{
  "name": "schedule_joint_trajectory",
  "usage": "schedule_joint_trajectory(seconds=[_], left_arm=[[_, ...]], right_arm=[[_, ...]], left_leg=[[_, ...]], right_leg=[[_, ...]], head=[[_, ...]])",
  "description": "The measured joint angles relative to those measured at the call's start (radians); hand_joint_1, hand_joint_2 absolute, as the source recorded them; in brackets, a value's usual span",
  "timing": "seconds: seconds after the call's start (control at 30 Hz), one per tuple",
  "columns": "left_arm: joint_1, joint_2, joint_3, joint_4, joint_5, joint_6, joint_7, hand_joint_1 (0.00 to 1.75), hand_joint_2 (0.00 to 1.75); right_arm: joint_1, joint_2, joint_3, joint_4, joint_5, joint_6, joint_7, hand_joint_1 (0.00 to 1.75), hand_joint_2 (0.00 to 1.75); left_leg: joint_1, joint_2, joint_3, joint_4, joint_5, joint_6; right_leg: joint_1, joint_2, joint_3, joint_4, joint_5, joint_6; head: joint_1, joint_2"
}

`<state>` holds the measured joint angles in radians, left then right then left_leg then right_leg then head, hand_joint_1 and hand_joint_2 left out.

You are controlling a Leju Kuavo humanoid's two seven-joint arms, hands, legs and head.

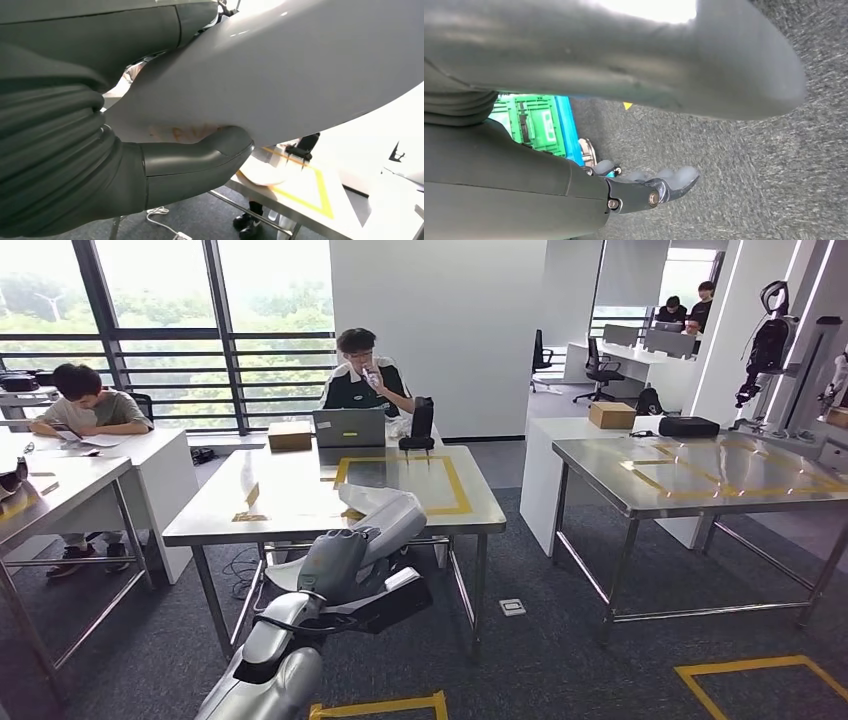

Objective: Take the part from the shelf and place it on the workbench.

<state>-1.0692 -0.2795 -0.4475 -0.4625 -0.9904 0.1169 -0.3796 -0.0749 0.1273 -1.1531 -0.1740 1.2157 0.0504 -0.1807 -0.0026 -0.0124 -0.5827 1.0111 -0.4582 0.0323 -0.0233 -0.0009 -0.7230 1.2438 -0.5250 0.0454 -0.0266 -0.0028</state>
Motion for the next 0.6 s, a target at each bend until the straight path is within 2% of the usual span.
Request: schedule_joint_trajectory(seconds=[0.03, 0.07, 0.1, 0.13, 0.27, 0.3, 0.33, 0.4, 0.43, 0.47, 0.5, 0.57, 0.6], left_arm=[[-0.001, -0.003, 0.000, 0.000, -0.003, -0.002, -0.001, 1.75, 1.75], [-0.003, -0.006, 0.000, 0.001, -0.005, -0.002, -0.001, 1.75, 1.75], [-0.004, -0.009, 0.000, 0.001, -0.007, -0.005, -0.001, 1.75, 1.75], [-0.005, -0.010, 0.000, 0.001, -0.008, -0.007, -0.001, 1.75, 1.75], [-0.010, -0.011, 0.000, 0.001, -0.012, -0.013, 0.002, 1.75, 1.75], [-0.012, -0.010, 0.000, 0.001, -0.012, -0.013, 0.002, 1.75, 1.75], [-0.013, -0.009, 0.000, 0.001, -0.012, -0.014, 0.002, 1.75, 1.75], [-0.013, -0.007, 0.000, 0.003, -0.013, -0.015, 0.003, 1.75, 1.75], [-0.012, -0.005, 0.000, 0.005, -0.013, -0.015, 0.003, 1.75, 1.75], [-0.011, -0.003, 0.000, 0.006, -0.013, -0.015, 0.005, 1.75, 1.75], [-0.010, 0.000, 0.000, 0.007, -0.013, -0.015, 0.006, 1.75, 1.75], [-0.012, 0.004, 0.000, 0.007, -0.013, -0.015, 0.007, 1.75, 1.75], [-0.014, 0.005, 0.000, 0.007, -0.013, -0.015, 0.007, 1.75, 1.75]], right_arm=[[0.000, 0.000, 0.000, 0.000, -0.002, -0.001, 0.000, 0.00, 0.00], [0.000, -0.001, -0.001, 0.000, -0.003, -0.003, -0.001, 0.00, 0.00], [-0.001, -0.001, -0.001, 0.000, -0.003, -0.003, -0.002, 0.00, 0.00], [-0.001, 0.000, -0.001, 0.000, -0.003, -0.004, -0.004, 0.00, 0.00], [0.000, 0.001, -0.001, 0.000, 0.003, -0.004, -0.006, 0.00, 0.00], [0.000, 0.001, -0.001, 0.000, 0.005, -0.004, -0.006, 0.00, 0.00], [0.000, 0.001, -0.001, 0.000, 0.006, -0.004, -0.006, 0.00, 0.00], [0.000, 0.001, -0.001, 0.000, 0.007, -0.004, -0.007, 0.00, 0.00], [0.001, 0.001, -0.001, 0.000, 0.007, -0.004, -0.008, 0.00, 0.00], [0.002, 0.001, -0.001, 0.000, 0.008, -0.004, -0.006, 0.00, 0.00], [0.002, 0.001, -0.001, 0.000, 0.008, -0.004, -0.004, 0.00, 0.00], [0.003, 0.002, -0.001, 0.000, 0.009, -0.004, 0.002, 0.00, 0.00], [0.002, 0.002, -0.001, 0.000, 0.010, -0.003, 0.001, 0.00, 0.00]], left_leg=[[0.000, -0.001, 0.004, 0.005, -0.008, -0.004], [-0.001, -0.002, 0.006, 0.011, -0.016, -0.009], [-0.003, -0.004, 0.006, 0.015, -0.022, -0.014], [-0.005, -0.005, 0.006, 0.017, -0.027, -0.019], [-0.006, -0.004, 0.005, 0.032, -0.045, -0.040], [-0.005, -0.002, -0.012, 0.067, -0.062, -0.046], [-0.003, 0.001, -0.042, 0.125, -0.084, -0.051], [0.000, 0.004, -0.125, 0.263, -0.126, -0.058], [0.001, 0.005, -0.157, 0.306, -0.129, -0.058], [0.001, 0.005, -0.170, 0.308, -0.109, -0.057], [0.000, 0.006, -0.162, 0.270, -0.070, -0.052], [-0.003, 0.006, -0.107, 0.126, 0.020, -0.038], [-0.007, 0.007, -0.081, 0.066, 0.043, -0.031]], right_leg=[[-0.001, 0.000, 0.027, -0.074, 0.043, 0.000], [0.000, 0.000, 0.056, -0.140, 0.072, -0.002], [0.000, 0.001, 0.077, -0.186, 0.087, -0.006], [0.002, 0.002, 0.086, -0.206, 0.087, -0.012], [-0.001, 0.003, 0.099, -0.212, 0.077, -0.039], [-0.003, 0.003, 0.105, -0.214, 0.074, -0.046], [-0.004, 0.002, 0.111, -0.215, 0.070, -0.051], [-0.004, 0.002, 0.120, -0.215, 0.061, -0.056], [-0.003, 0.002, 0.125, -0.215, 0.056, -0.057], [-0.003, 0.003, 0.132, -0.215, 0.051, -0.056], [-0.002, 0.004, 0.141, -0.215, 0.045, -0.055], [-0.001, 0.005, 0.159, -0.215, 0.032, -0.051], [0.001, 0.005, 0.164, -0.215, 0.026, -0.047]], head=[[0.000, 0.000], [0.000, 0.000], [0.000, 0.000], [-0.001, 0.000], [-0.002, 0.000], [-0.002, 0.000], [-0.002, 0.000], [-0.003, 0.000], [-0.003, 0.000], [-0.003, 0.000], [-0.003, 0.000], [-0.003, 0.000], [-0.003, 0.000]])
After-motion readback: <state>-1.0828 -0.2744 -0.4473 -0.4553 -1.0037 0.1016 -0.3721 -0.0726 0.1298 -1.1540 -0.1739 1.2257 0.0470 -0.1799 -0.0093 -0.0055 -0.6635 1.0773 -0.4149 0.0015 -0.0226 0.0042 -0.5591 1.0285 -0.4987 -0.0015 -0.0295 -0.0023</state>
